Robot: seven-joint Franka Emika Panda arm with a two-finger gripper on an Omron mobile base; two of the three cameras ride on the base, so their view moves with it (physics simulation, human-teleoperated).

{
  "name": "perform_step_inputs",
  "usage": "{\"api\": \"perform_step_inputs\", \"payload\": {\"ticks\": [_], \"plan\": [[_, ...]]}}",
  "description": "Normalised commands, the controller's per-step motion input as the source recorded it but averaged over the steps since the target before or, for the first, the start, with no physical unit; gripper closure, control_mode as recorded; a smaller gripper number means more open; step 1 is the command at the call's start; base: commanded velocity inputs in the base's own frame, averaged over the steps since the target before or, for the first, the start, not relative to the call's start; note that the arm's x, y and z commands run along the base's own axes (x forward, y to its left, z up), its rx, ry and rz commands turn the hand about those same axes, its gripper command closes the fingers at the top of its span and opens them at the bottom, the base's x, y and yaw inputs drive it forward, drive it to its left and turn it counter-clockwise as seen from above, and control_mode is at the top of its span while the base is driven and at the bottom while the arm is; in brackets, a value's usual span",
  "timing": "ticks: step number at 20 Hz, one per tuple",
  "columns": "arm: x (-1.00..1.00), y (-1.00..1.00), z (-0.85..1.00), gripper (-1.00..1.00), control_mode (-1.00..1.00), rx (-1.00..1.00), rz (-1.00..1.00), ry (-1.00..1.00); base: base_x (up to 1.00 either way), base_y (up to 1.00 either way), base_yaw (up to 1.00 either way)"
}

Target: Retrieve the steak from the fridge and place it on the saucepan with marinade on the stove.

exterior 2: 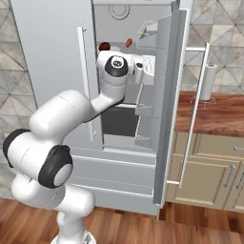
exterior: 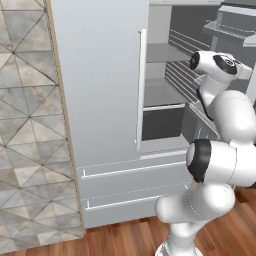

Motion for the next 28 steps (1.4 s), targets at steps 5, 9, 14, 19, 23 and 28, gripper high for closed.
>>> {"api": "perform_step_inputs", "payload": {"ticks": [5,9,14,19,23,28], "plan": [[-0.11,0.08,0.00,-1.00,-1.00,0.00,0.00,0.01,0.00,0.00,0.00],[-0.39,0.57,0.00,-1.00,-1.00,0.00,0.04,0.00,0.00,0.00,0.00],[-0.39,0.86,0.00,-1.00,-1.00,-0.03,0.13,0.01,0.00,0.00,0.00],[-0.25,0.90,0.00,-1.00,-1.00,0.00,0.25,0.09,0.00,0.00,0.00],[-0.15,0.72,0.00,-1.00,-1.00,0.00,0.32,0.16,0.00,0.00,0.00],[0.00,0.62,0.00,-1.00,-1.00,0.00,0.37,0.14,0.00,0.00,0.00]]}}
